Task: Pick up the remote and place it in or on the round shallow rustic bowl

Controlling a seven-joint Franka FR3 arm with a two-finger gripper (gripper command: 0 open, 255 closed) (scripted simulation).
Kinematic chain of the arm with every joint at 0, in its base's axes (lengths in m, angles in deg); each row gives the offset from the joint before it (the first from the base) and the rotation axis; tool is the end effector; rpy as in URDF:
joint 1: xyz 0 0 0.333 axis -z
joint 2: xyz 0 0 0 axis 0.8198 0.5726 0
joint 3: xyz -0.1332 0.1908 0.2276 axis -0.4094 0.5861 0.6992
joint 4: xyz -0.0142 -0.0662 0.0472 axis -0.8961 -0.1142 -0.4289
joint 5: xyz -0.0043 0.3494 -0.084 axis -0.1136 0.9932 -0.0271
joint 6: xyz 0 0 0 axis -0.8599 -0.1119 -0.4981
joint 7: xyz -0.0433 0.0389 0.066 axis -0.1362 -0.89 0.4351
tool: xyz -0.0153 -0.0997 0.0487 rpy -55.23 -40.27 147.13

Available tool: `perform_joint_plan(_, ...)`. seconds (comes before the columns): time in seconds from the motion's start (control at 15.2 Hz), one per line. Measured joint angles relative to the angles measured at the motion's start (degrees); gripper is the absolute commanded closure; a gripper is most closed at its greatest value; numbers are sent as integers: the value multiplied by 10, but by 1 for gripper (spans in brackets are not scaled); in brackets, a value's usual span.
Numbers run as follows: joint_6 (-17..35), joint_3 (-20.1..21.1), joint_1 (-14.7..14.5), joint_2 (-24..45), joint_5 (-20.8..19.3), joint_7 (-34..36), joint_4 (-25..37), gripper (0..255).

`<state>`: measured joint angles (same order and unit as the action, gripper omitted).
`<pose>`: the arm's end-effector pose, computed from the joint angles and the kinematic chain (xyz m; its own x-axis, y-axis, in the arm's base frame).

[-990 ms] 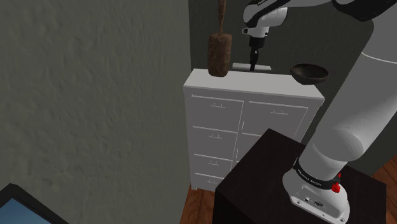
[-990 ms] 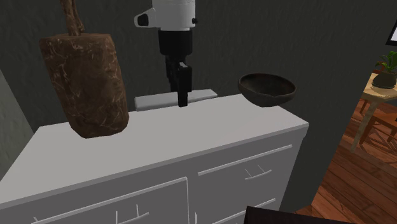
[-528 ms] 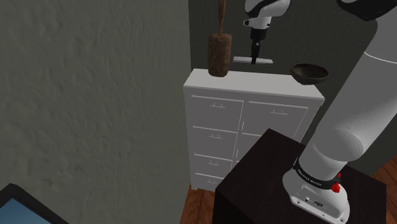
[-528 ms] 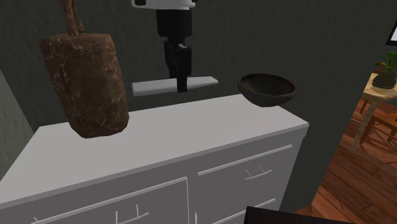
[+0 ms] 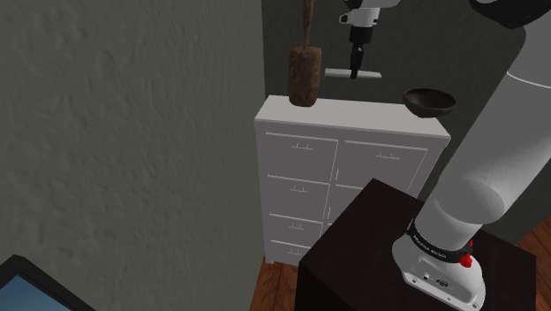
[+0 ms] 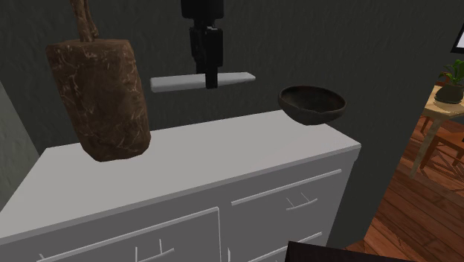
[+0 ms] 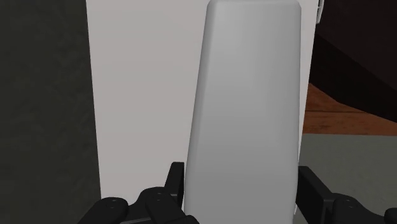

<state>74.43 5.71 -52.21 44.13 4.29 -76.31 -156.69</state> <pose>0.4311 -0.2947 0.5499 0.8497 0.5272 0.0081 0.5273 -0.8497 -0.0076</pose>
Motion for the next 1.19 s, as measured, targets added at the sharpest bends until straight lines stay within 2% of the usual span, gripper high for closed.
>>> perform_joint_plan(0.53, -7, -43, 40, -39, -25, -75, -26, 255)
perform_joint_plan(1.19, -7, -123, 101, -41, -33, -214, -24, 255)
